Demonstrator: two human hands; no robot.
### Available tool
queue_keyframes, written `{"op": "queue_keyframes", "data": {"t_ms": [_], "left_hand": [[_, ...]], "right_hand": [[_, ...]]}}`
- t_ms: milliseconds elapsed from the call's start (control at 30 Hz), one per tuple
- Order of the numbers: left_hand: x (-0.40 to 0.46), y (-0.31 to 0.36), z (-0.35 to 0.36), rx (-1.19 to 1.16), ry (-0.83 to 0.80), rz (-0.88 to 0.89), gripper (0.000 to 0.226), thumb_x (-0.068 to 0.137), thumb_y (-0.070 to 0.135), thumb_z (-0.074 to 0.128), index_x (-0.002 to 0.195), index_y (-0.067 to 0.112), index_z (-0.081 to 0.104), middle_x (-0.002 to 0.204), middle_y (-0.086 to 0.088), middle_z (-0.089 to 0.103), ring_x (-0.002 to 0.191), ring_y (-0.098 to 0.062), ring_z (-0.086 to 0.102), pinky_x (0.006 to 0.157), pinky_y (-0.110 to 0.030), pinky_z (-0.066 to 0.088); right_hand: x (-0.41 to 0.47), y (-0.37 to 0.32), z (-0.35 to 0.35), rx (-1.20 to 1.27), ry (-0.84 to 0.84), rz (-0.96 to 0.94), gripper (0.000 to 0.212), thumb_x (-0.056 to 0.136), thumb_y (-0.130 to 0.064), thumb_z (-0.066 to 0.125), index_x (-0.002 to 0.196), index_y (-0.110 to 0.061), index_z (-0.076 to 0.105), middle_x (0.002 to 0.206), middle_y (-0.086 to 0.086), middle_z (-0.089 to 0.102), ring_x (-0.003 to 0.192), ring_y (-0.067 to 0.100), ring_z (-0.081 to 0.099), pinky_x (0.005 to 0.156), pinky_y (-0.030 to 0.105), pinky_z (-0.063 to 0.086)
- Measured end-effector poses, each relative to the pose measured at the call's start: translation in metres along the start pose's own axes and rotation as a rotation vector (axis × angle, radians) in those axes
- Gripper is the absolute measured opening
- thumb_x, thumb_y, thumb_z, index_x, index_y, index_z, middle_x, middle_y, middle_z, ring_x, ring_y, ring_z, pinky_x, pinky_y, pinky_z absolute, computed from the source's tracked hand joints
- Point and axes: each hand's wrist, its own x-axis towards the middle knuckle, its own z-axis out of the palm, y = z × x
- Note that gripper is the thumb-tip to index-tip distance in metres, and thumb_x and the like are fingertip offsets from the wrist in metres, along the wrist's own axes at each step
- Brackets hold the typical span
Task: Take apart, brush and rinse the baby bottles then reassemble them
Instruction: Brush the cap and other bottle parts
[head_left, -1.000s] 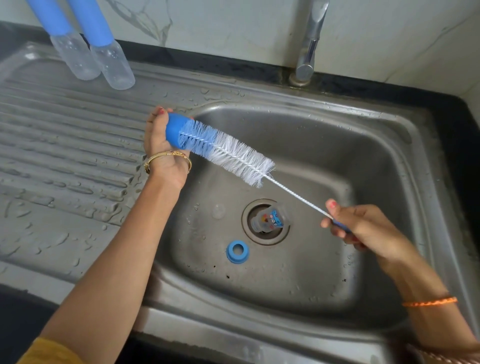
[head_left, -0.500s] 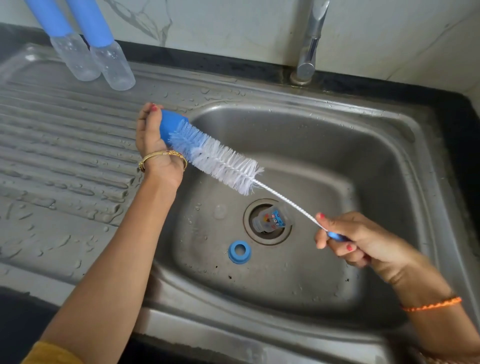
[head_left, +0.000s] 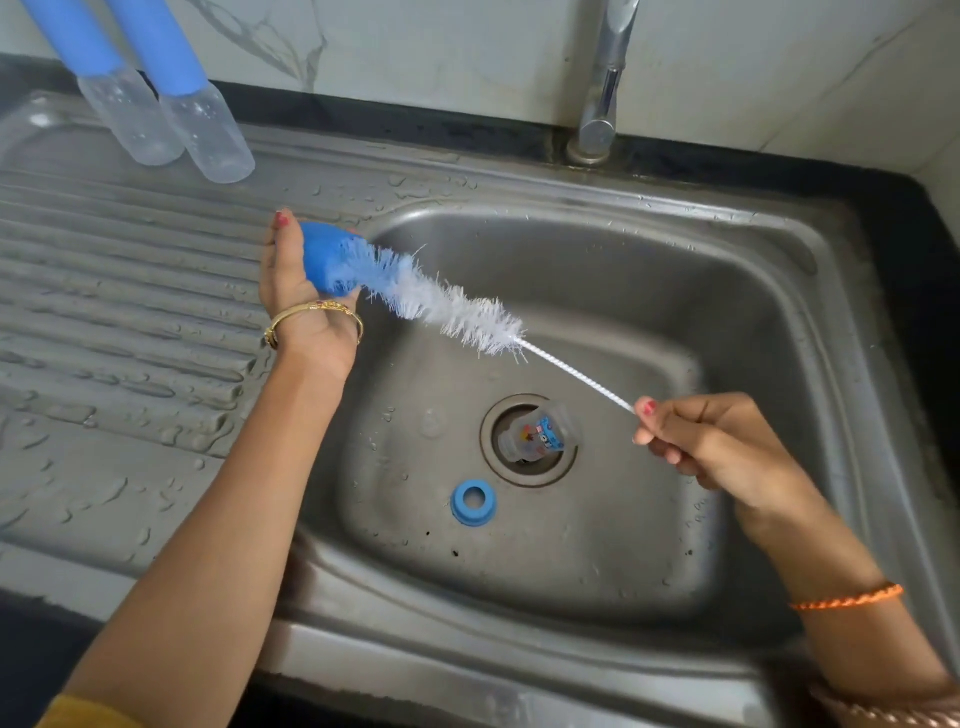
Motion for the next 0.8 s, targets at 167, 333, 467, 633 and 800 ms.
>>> {"op": "queue_keyframes", "data": {"t_ms": [167, 333, 467, 633, 800], "left_hand": [[-0.009, 0.005, 0.006, -0.049, -0.016, -0.049, 0.014, 0.094, 0.028, 0.052, 0.088, 0.016, 0.055, 0.090, -0.002, 0.063, 0.083, -0.016, 0.064, 0.077, -0.033, 0.055], [-0.009, -0.002, 0.004, -0.029, -0.057, -0.046, 0.023, 0.093, 0.029, 0.053, 0.102, 0.008, 0.050, 0.100, -0.009, 0.058, 0.086, -0.019, 0.064, 0.074, -0.033, 0.056], [-0.008, -0.005, 0.005, -0.004, -0.013, 0.049, 0.012, 0.093, 0.022, 0.055, 0.092, 0.011, 0.050, 0.091, -0.004, 0.057, 0.080, -0.015, 0.064, 0.072, -0.033, 0.056], [-0.010, 0.001, 0.009, -0.038, 0.069, 0.262, 0.021, 0.083, 0.013, 0.065, 0.079, 0.013, 0.045, 0.076, 0.003, 0.055, 0.072, -0.014, 0.057, 0.082, -0.045, 0.048], [-0.016, 0.002, 0.013, -0.034, 0.191, 0.255, 0.016, 0.090, 0.013, 0.060, 0.081, 0.016, 0.046, 0.083, 0.004, 0.051, 0.065, -0.001, 0.056, 0.064, -0.027, 0.048]], "right_hand": [[-0.005, -0.007, -0.008, -0.059, -0.188, 0.173, 0.039, 0.066, -0.046, 0.056, 0.045, -0.014, 0.055, 0.040, -0.007, 0.025, 0.035, 0.005, 0.014, 0.036, 0.010, 0.011], [-0.003, -0.004, -0.010, -0.087, -0.226, 0.253, 0.051, 0.083, -0.041, 0.053, 0.040, -0.014, 0.052, 0.039, -0.007, 0.022, 0.033, 0.006, 0.013, 0.038, 0.008, 0.011], [-0.001, -0.002, -0.009, -0.064, -0.208, 0.288, 0.057, 0.089, -0.040, 0.050, 0.038, -0.016, 0.045, 0.037, -0.008, 0.022, 0.032, 0.005, 0.013, 0.036, 0.008, 0.011], [0.004, 0.002, -0.006, -0.140, -0.005, 0.128, 0.055, 0.087, -0.036, 0.058, 0.039, -0.016, 0.039, 0.035, -0.007, 0.028, 0.030, 0.004, 0.019, 0.034, 0.013, 0.018], [0.008, 0.015, -0.015, -0.367, 0.338, -0.098, 0.053, 0.083, -0.051, 0.060, 0.044, -0.016, 0.048, 0.035, -0.005, 0.031, 0.045, 0.016, 0.028, 0.053, 0.030, 0.025]]}}
